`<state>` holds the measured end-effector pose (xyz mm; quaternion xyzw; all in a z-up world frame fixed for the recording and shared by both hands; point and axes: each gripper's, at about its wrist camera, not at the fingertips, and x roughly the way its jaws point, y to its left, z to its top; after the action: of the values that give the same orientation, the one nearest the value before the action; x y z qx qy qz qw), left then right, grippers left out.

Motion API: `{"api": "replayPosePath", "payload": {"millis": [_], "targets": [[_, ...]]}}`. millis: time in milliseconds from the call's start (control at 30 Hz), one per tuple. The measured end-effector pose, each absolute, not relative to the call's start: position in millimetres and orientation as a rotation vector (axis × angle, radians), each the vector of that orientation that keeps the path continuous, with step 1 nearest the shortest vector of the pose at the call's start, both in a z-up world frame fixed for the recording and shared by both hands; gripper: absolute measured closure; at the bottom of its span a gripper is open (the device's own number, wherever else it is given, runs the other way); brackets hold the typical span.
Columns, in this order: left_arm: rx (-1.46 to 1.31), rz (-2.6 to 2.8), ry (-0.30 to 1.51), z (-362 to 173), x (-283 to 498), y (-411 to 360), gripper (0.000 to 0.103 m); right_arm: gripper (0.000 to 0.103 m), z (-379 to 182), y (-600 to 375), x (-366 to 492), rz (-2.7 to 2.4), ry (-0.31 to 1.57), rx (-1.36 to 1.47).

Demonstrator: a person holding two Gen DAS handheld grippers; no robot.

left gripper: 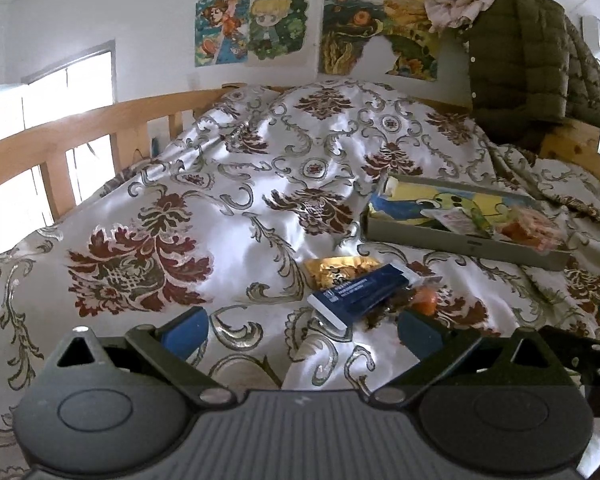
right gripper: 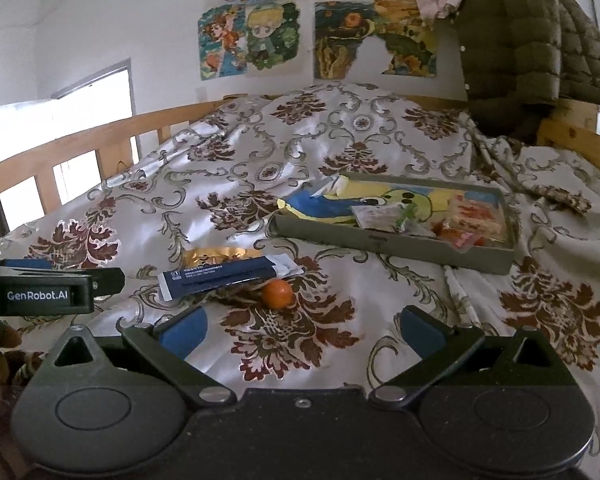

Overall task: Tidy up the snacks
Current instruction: 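Withdraw both open tools from the tray back over the remaining snacks, then grasp the orange candy with the right tool while the left tool approaches the clear-wrapped snack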

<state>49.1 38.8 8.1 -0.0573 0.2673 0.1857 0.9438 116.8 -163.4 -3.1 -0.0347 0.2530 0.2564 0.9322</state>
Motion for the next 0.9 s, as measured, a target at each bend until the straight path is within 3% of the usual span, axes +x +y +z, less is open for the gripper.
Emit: {"api": "replayPosePath", "payload": {"millis": [900], "targets": [[0.105,0.083,0.664,-8.9,144.9,45.3,0.001,0.001,-53.6,-155.1,198.0,0.642,0.592,-0.113]]}}
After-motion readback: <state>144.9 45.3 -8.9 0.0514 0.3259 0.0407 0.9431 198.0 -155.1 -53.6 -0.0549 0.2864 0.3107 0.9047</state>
